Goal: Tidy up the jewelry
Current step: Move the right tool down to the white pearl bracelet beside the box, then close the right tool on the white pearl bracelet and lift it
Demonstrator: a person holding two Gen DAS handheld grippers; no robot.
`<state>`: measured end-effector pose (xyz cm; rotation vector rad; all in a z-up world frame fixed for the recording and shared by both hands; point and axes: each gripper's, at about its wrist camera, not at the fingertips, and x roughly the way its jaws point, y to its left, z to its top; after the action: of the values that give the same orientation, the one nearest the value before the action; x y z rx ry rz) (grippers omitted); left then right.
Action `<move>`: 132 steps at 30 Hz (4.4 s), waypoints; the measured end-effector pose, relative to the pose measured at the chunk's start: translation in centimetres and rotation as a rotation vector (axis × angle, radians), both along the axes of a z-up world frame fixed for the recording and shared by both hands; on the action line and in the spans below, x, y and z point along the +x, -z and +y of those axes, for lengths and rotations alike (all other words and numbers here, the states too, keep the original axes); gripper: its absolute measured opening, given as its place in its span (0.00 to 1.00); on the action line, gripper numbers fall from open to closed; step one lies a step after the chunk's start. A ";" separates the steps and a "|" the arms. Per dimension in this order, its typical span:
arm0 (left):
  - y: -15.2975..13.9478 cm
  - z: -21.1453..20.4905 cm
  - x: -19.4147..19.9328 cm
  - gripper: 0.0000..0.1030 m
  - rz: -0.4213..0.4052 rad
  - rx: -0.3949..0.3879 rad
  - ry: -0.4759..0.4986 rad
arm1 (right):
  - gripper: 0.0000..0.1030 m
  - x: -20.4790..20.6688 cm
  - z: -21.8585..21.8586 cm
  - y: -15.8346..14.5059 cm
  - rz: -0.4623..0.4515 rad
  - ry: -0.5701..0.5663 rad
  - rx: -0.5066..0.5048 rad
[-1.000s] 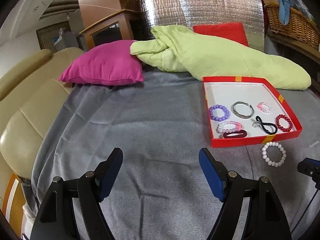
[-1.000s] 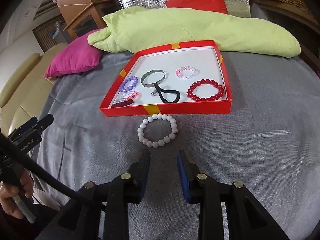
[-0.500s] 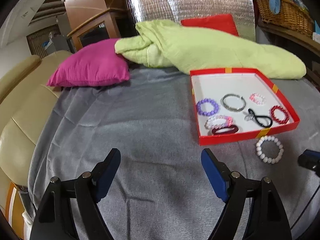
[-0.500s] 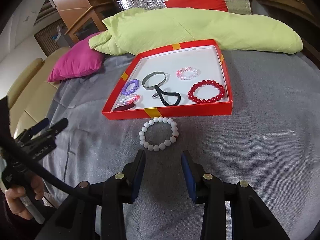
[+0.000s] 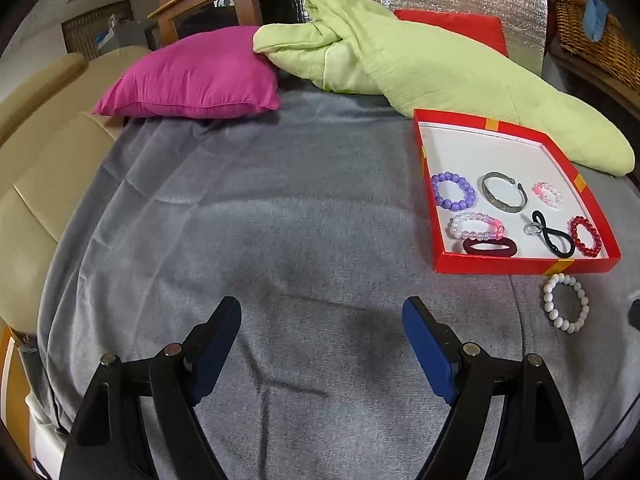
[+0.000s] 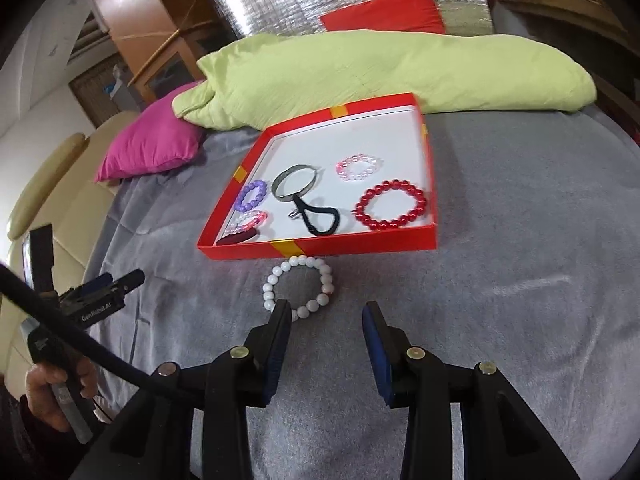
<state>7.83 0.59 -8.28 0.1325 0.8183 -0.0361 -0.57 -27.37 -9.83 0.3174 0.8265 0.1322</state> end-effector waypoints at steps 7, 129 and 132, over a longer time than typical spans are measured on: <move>0.2 -0.6 0.7 0.81 0.008 0.004 0.004 | 0.39 2.8 1.5 1.3 0.054 -0.038 -0.070; 1.4 -5.9 0.2 0.81 0.020 0.085 0.113 | 0.10 2.7 2.9 0.9 0.003 -0.035 -0.217; 1.3 -6.0 0.2 0.81 0.019 0.086 0.115 | 0.10 2.3 2.6 0.0 -0.033 -0.031 -0.190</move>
<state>8.02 -5.41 -9.60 0.2610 0.8310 -0.1105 1.74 -24.77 -9.87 0.1232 0.8052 0.0872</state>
